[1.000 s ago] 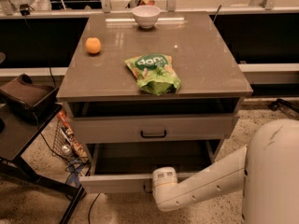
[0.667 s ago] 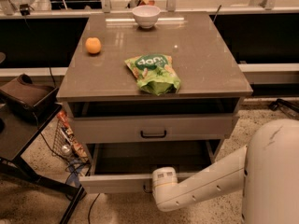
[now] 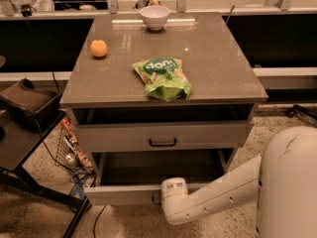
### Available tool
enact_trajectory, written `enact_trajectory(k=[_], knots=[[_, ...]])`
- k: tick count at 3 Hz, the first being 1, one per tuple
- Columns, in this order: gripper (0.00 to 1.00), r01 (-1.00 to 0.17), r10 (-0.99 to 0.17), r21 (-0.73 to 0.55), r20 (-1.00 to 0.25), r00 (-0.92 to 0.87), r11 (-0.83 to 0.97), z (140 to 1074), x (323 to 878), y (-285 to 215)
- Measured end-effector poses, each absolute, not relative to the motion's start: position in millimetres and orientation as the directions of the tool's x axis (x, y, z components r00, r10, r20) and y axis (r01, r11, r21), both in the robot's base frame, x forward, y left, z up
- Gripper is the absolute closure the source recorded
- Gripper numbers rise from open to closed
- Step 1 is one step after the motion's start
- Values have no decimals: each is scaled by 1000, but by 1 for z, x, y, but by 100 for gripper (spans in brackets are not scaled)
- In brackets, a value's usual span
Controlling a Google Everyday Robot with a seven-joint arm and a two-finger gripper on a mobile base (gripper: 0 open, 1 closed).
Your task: Open middle drawer
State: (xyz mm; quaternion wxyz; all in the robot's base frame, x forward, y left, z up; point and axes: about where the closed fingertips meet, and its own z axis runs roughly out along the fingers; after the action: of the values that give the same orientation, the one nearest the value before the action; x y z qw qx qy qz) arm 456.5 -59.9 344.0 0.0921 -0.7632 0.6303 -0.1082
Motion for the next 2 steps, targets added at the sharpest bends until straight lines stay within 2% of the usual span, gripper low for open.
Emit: enact_trajectory(k=[1, 2], knots=[[31, -942, -982, -277, 49, 182, -188, 344, 456, -60], [1, -942, -982, -277, 50, 181, -187, 343, 455, -60]])
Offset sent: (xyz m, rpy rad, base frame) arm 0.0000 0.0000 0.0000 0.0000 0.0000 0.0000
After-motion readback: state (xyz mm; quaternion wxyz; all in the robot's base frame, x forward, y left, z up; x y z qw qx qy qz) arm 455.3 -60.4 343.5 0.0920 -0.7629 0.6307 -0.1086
